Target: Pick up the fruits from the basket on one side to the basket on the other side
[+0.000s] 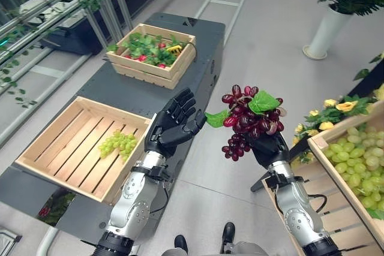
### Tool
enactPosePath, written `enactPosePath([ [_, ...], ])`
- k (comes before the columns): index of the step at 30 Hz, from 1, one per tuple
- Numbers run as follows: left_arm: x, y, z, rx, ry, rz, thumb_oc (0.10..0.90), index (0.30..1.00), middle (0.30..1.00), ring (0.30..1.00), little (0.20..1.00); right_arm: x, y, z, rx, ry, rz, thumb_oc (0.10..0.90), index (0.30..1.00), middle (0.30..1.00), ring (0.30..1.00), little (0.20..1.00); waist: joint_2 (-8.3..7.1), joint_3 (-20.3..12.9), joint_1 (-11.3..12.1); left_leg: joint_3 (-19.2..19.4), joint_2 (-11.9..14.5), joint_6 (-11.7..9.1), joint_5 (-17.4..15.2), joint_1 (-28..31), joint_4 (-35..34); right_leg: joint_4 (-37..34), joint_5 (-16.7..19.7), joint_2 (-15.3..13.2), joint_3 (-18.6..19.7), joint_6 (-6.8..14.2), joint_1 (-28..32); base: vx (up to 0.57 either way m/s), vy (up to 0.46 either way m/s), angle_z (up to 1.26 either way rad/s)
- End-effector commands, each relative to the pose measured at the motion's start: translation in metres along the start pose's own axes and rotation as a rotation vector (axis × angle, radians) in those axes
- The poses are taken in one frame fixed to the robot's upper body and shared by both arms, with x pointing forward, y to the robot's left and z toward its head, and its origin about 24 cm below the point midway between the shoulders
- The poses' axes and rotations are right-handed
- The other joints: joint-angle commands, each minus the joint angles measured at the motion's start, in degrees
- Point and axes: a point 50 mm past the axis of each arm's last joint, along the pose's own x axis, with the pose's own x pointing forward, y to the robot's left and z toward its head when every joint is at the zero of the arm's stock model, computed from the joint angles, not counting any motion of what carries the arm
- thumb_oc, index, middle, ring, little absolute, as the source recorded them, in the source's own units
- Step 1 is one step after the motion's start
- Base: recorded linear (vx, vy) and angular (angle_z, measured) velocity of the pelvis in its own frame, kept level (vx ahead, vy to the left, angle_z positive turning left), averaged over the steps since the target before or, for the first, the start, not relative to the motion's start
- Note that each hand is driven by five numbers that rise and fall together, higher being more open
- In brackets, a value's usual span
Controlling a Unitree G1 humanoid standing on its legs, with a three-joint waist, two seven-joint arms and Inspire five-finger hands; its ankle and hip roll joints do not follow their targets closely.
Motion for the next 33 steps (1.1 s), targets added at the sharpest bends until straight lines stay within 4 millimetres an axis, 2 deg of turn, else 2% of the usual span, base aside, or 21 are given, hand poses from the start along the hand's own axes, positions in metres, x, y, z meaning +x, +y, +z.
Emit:
enactPosePath([
  [1,0.013,-0.021,0.037,-0.014,-0.241,-0.155,0.8,0.9,0.9,0.9,0.9,0.015,0.041,0.039,0.003,-0.205,0.281,0.4,0.3,0.3,0.3,0.3,-1.56,-7.3,0.3,-2.8,-3.0,1.0,2.3,-6.0,-0.2,0.0,-0.9,-2.9,3.8,4.8,3.5,-0.1,-0.184,-0.06],
  [2,0.013,-0.021,0.037,-0.015,-0.241,-0.154,0.8,0.9,0.9,0.9,0.9,0.015,0.041,0.039,0.002,-0.2,0.284,0.4,0.3,0.3,0.3,0.3,-1.57,-7.3,0.3,-3.1,-3.0,1.0,2.4,-6.1,-0.2,0.0,-0.9,-2.9,4.0,4.7,3.4,-0.05,-0.099,-0.12],
  [3,0.012,-0.021,0.037,-0.014,-0.245,-0.147,0.8,0.9,0.9,0.9,0.9,0.015,0.042,0.037,0.001,-0.186,0.296,0.4,0.3,0.3,0.3,0.3,-1.78,-7.3,0.6,-5.3,-3.2,1.0,2.5,-6.3,0.1,0.0,-0.8,-2.6,5.2,4.4,3.2,-0.04,-0.096,-0.16],
  [5,0.008,-0.016,0.041,-0.015,-0.267,-0.11,0.8,0.9,0.9,0.9,0.9,0.019,0.044,0.034,0.008,-0.12,0.35,0.4,0.3,0.3,0.3,0.3,-2.32,-7.2,2.1,-16.3,-3.7,1.0,1.9,-7.8,2.8,0.0,-0.3,-1.9,10.1,3.3,2.8,-0.02,-0.059,-0.34],
  [6,0.005,-0.013,0.044,-0.011,-0.28,-0.091,0.8,0.9,0.9,0.9,0.9,0.02,0.045,0.032,0.003,-0.079,0.375,0.4,0.3,0.3,0.3,0.3,-2.24,-7.5,2.7,-19.8,-3.6,0.9,2.4,-7.9,2.4,0.0,-0.1,-1.7,11.7,3.1,2.5,0.01,0.052,-0.52],
  [7,0.005,-0.011,0.046,-0.011,-0.286,-0.079,0.8,0.9,0.9,0.9,0.9,0.022,0.046,0.033,-0.005,-0.055,0.393,0.4,0.3,0.3,0.3,0.3,-2.04,-7.7,3.0,-21.7,-3.3,0.8,2.8,-7.2,1.4,0.0,-0.1,-1.6,12.6,3.0,2.5,0.01,0.091,-0.61],
  [10,0.003,-0.007,0.05,-0.013,-0.297,-0.077,0.8,0.9,0.9,0.9,0.9,0.022,0.049,0.031,-0.024,0.01,0.433,0.4,0.3,0.3,0.3,0.3,-1.64,-8.3,3.0,-23.7,-1.1,0.1,3.8,-6.1,0.0,0.0,-0.3,-2.0,13.9,3.1,2.4,-0.01,0.156,-0.86],
  [13,0.002,-0.005,0.054,-0.016,-0.306,-0.074,0.8,0.9,0.9,0.9,0.9,0.021,0.049,0.029,-0.039,0.061,0.469,0.4,0.3,0.3,0.3,0.3,-1.12,-8.3,2.7,-26.5,-0.4,-0.5,3.5,-5.4,0.1,0.0,-0.1,-2.9,15.9,3.5,2.5,-0.02,0.299,-0.63],
  [16,0.003,-0.006,0.054,-0.022,-0.296,-0.088,0.8,0.9,0.9,0.9,0.9,0.02,0.047,0.028,-0.029,0.076,0.471,0.4,0.3,0.3,0.3,0.3,-0.46,-8.1,2.2,-25.4,-1.1,-0.3,2.4,-4.7,0.2,0.0,0.1,-4.3,16.2,4.6,2.6,-0.02,0.373,-0.89],
  [20,0.006,-0.01,0.052,0.015,-0.262,-0.16,0.8,0.9,0.9,0.9,0.9,0.016,0.039,0.022,0.013,0.06,0.419,0.4,0.3,0.3,0.3,0.3,0.04,-7.5,0.8,-21.7,-3.9,1.7,-0.4,-3.2,0.1,0.0,2.6,-9.2,16.7,8.4,1.4,-0.03,0.411,-0.29],
  [22,0.005,-0.01,0.052,0.015,-0.25,-0.18,0.8,0.9,0.9,0.9,0.9,0.015,0.037,0.02,0.019,0.054,0.406,0.4,0.3,0.3,0.3,0.3,0.07,-6.9,0.4,-21.2,-4.9,2.3,-1.1,-3.1,0.4,0.3,3.8,-10.5,17.8,9.4,0.4,-0.05,0.27,-0.11],
  [24,0.008,-0.012,0.052,0.009,-0.236,-0.196,0.8,0.9,0.9,0.9,0.9,0.017,0.037,0.019,0.038,0.048,0.408,0.4,0.3,0.3,0.3,0.3,0.06,-5.7,0.4,-19.6,-6.7,3.2,-2.6,-2.5,0.4,0.0,8.6,-13.7,18.1,10.9,-3.6,-0.12,0.234,-0.23],
  [27,0.01,-0.011,0.052,0.018,-0.22,-0.19,0.8,0.9,0.9,0.9,0.9,0.02,0.036,0.015,0.058,0.053,0.407,0.4,0.3,0.3,0.3,0.3,0.19,-5.1,1.0,-18.4,-6.9,3.4,-3.1,-2.4,0.2,0.0,10.1,-14.5,16.2,11.0,-5.4,-0.12,0.063,-0.48],
  [28,0.011,-0.008,0.052,0.019,-0.216,-0.178,0.8,0.9,0.9,0.9,0.9,0.024,0.039,0.016,0.059,0.066,0.433,0.4,0.3,0.3,0.3,0.3,0.12,-4.8,1.9,-17.0,-6.8,3.7,-2.8,-2.8,-0.1,1.5,10.0,-14.9,12.1,10.9,-4.3,-0.2,-0.044,-0.41],
  [31,0.012,-0.007,0.054,0.02,-0.231,-0.182,0.8,0.9,0.9,0.9,0.9,0.026,0.046,0.014,-0.04,0.1,0.541,0.4,0.3,0.3,0.3,0.3,0.43,-5.0,3.5,-15.5,-5.6,4.4,-1.6,-4.2,-0.1,10.2,6.2,-14.6,8.5,9.6,-4.4,-0.21,-0.106,-0.29],
  [33,0.012,-0.007,0.053,0.017,-0.231,-0.162,0.8,0.9,0.9,0.9,0.9,0.026,0.047,0.012,-0.055,0.128,0.574,0.4,0.3,0.3,0.3,0.3,0.07,-5.4,4.2,-15.4,-4.7,4.4,-0.7,-5.2,0.2,12.2,3.1,-13.8,7.6,9.1,-3.5,-0.17,-0.273,-0.11],
])
